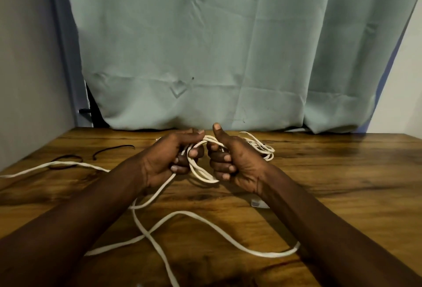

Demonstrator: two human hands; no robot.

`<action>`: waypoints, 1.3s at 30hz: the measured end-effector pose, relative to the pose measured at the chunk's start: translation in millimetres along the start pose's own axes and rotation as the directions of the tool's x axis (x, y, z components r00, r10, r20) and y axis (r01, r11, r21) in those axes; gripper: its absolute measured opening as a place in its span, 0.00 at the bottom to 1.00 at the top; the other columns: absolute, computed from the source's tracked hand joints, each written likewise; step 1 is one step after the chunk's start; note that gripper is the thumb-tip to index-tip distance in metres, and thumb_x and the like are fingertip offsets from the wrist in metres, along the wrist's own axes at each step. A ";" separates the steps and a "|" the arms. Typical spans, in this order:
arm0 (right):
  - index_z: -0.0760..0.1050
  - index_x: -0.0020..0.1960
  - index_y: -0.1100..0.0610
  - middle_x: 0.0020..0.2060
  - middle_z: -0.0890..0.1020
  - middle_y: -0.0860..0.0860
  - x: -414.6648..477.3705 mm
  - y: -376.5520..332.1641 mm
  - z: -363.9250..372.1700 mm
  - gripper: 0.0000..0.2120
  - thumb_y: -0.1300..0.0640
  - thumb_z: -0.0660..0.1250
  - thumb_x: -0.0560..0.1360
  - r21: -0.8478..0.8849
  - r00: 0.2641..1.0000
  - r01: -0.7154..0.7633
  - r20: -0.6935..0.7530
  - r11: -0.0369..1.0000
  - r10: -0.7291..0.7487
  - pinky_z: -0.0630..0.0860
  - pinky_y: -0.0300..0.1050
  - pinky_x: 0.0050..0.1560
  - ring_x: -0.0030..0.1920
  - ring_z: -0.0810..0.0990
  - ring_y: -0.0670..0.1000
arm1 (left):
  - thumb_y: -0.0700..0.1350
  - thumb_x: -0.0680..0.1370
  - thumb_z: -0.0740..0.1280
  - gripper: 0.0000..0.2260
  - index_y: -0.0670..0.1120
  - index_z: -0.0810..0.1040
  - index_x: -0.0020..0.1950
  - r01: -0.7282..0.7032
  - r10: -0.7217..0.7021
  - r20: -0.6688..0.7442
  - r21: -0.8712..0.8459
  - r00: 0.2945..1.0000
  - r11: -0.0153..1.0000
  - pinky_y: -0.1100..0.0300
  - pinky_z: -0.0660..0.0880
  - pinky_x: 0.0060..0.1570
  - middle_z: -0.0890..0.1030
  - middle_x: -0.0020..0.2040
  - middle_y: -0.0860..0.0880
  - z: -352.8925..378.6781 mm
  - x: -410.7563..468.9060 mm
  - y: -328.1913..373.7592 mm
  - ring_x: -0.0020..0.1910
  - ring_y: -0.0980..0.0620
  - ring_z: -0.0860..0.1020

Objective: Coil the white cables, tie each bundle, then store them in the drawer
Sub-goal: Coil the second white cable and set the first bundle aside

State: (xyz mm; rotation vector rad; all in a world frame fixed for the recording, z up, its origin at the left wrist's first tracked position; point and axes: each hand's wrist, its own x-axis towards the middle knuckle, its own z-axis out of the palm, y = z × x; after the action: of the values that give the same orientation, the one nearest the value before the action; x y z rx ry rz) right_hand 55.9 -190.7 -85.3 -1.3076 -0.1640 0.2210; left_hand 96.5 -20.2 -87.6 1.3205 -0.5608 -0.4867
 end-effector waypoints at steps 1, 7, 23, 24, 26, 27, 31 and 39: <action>0.67 0.35 0.54 0.21 0.60 0.45 -0.9 -1.1 -0.9 0.24 0.38 0.58 0.82 -0.001 0.999 -0.025 0.032 1.000 0.025 0.56 0.37 0.21 0.18 0.56 0.44 | 0.49 0.78 0.63 0.10 0.42 0.74 0.48 0.037 -0.037 0.017 -0.020 0.999 0.999 0.67 0.48 0.20 0.69 0.29 0.49 -0.3 0.0 1.0 0.18 0.61 0.56; 0.62 0.31 0.50 0.23 0.59 0.45 0.2 2.8 5.5 0.24 0.44 0.58 0.84 -0.197 0.999 0.023 -0.024 0.980 -0.029 0.51 0.38 0.23 0.21 0.55 0.45 | 0.53 0.74 0.66 0.11 0.50 0.83 0.37 0.162 -0.155 -0.051 0.176 0.987 0.971 0.63 0.46 0.25 0.72 0.30 0.50 -5.1 -5.1 9.3 0.20 0.60 0.56; 0.76 0.45 0.60 0.26 0.67 0.49 9.5 11.7 -1.1 0.18 0.48 0.58 0.85 0.096 0.984 0.080 0.152 0.992 -0.094 0.62 0.40 0.27 0.22 0.63 0.45 | 0.58 0.82 0.59 0.19 0.51 0.66 0.34 0.225 -0.191 -0.165 0.221 0.968 0.949 0.63 0.47 0.23 0.58 0.27 0.55 -11.7 3.7 14.8 0.21 0.59 0.51; 0.74 0.44 0.59 0.25 0.66 0.48 11.2 14.3 1.0 0.18 0.48 0.58 0.85 0.074 0.986 0.098 0.130 0.992 -0.107 0.61 0.38 0.26 0.22 0.62 0.44 | 0.59 0.82 0.59 0.19 0.51 0.67 0.34 0.228 -0.195 -0.167 0.213 0.967 0.950 0.64 0.48 0.23 0.58 0.27 0.55 -13.7 2.6 14.6 0.21 0.59 0.51; 0.71 0.42 0.56 0.24 0.63 0.45 13.2 17.3 6.6 0.18 0.47 0.58 0.85 0.026 0.987 0.131 0.091 0.991 -0.132 0.57 0.35 0.23 0.21 0.59 0.42 | 0.59 0.81 0.59 0.20 0.50 0.69 0.34 0.231 -0.200 -0.159 0.211 0.967 0.950 0.65 0.49 0.22 0.59 0.26 0.54 -16.5 1.1 14.5 0.21 0.58 0.52; 0.70 0.41 0.55 0.23 0.62 0.44 13.6 18.1 8.8 0.18 0.47 0.57 0.85 0.009 0.987 0.143 0.074 0.990 -0.143 0.55 0.35 0.22 0.20 0.58 0.41 | 0.60 0.81 0.59 0.20 0.50 0.69 0.34 0.228 -0.198 -0.155 0.216 0.968 0.949 0.64 0.49 0.23 0.60 0.26 0.54 -17.3 0.8 14.0 0.21 0.58 0.53; 0.69 0.38 0.54 0.21 0.63 0.44 13.2 20.0 12.6 0.19 0.47 0.58 0.85 -0.003 0.987 0.162 -0.019 0.987 -0.162 0.53 0.30 0.19 0.18 0.57 0.41 | 0.60 0.79 0.61 0.20 0.49 0.74 0.34 0.199 -0.173 -0.136 0.213 0.976 0.956 0.64 0.48 0.24 0.66 0.27 0.52 -15.7 0.0 11.1 0.20 0.58 0.56; 0.66 0.38 0.52 0.19 0.59 0.43 15.9 -1.1 -7.3 0.19 0.47 0.54 0.86 0.313 0.973 0.204 -0.170 0.928 -0.157 0.52 0.30 0.16 0.16 0.55 0.40 | 0.43 0.73 0.69 0.17 0.46 0.78 0.62 0.030 -0.003 -0.212 0.126 0.977 0.992 0.68 0.63 0.21 0.80 0.42 0.48 -32.1 -15.7 18.6 0.23 0.59 0.65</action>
State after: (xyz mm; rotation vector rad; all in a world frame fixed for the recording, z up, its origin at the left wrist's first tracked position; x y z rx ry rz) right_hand 73.1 -193.8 -86.1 -0.9642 -0.1198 -0.0051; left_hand 105.0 17.4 -75.9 1.4809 -0.4091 -0.3220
